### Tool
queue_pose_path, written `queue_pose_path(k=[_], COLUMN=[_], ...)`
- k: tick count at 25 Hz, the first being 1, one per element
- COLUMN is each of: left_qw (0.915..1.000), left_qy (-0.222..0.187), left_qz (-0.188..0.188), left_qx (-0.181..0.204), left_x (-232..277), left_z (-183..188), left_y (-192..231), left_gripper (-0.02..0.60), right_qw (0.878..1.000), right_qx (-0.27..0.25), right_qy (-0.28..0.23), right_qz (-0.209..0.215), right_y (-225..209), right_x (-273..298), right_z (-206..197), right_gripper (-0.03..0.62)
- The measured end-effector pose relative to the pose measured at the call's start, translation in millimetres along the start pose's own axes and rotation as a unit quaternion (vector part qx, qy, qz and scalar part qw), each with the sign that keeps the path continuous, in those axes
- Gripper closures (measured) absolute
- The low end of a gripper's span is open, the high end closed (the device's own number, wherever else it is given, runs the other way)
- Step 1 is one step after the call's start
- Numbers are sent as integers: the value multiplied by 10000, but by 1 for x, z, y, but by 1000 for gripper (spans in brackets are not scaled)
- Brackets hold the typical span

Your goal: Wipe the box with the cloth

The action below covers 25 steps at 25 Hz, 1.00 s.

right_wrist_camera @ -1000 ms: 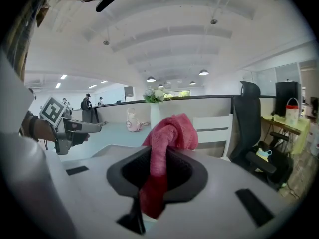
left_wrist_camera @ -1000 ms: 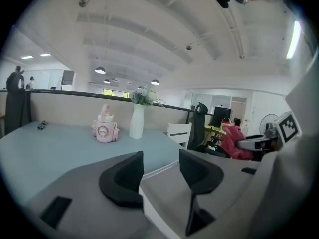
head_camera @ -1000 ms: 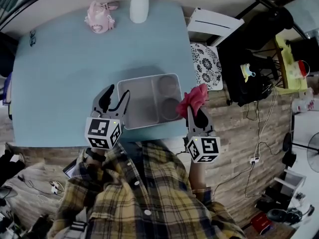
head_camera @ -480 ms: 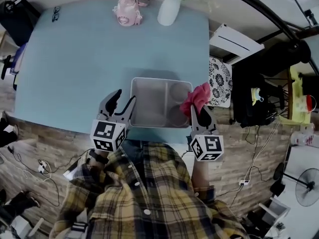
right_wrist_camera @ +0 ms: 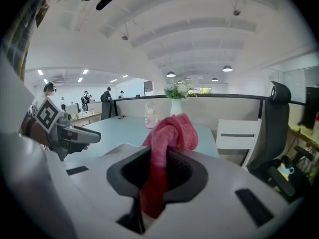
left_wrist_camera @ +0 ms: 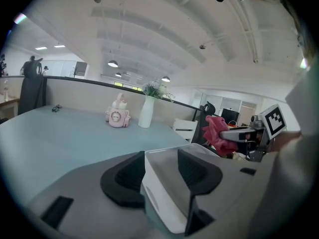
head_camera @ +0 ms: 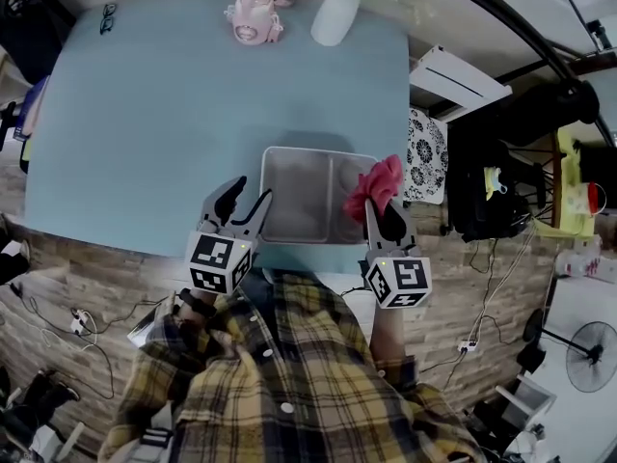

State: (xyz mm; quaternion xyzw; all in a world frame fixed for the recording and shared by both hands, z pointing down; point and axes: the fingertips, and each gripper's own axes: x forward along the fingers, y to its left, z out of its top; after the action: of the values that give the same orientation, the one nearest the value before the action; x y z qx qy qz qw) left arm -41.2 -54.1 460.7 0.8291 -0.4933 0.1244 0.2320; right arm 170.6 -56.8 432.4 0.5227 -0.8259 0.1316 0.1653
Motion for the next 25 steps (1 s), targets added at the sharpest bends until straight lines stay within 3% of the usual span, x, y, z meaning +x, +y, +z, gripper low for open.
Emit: queue_pose_path(k=[9,25], left_qw=[9995,9961], left_qy=[246,687], left_qz=[-141,-362], left_qx=[-107,-421], left_x=[7,21], left_z=[-22,-59], left_y=[-2,-10], left_gripper=[396,419], right_qw=[9995,9915], right_qx=[-187,-684], right_qy=[44,149], right_qz=[236,1101], right_y=[18,61], right_x=[12,52], right_z=[1,4], right_gripper=[525,525])
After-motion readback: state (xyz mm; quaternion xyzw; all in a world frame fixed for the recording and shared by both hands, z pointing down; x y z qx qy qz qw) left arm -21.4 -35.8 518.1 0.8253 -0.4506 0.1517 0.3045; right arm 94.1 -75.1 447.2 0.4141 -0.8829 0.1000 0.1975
